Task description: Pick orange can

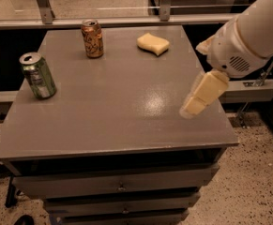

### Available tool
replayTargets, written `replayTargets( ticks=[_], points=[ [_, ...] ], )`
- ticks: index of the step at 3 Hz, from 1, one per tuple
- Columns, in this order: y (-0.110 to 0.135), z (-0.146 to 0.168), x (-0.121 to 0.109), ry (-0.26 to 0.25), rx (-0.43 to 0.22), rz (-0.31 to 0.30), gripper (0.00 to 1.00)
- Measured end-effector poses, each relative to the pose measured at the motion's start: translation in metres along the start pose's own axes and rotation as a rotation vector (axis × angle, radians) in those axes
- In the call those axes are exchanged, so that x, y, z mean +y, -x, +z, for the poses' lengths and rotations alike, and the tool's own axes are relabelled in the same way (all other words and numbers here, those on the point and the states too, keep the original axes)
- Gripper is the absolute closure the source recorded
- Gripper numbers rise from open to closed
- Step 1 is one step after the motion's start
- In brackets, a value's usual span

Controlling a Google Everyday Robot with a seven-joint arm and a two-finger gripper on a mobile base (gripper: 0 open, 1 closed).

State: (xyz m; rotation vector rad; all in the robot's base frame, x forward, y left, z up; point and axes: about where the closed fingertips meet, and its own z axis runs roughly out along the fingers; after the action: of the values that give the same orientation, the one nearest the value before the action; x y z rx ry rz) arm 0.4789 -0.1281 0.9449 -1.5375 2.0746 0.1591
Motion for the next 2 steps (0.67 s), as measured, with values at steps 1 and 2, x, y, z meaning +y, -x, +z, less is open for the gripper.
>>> replayTargets(
  ticks=[1, 2],
  points=[
    [0.046, 0.041, -0.004, 0.005, -0.151, 0.070, 0.00],
    [0.097, 0.074, -0.002, 0.012, -0.285, 0.153, 0.00]
  ],
)
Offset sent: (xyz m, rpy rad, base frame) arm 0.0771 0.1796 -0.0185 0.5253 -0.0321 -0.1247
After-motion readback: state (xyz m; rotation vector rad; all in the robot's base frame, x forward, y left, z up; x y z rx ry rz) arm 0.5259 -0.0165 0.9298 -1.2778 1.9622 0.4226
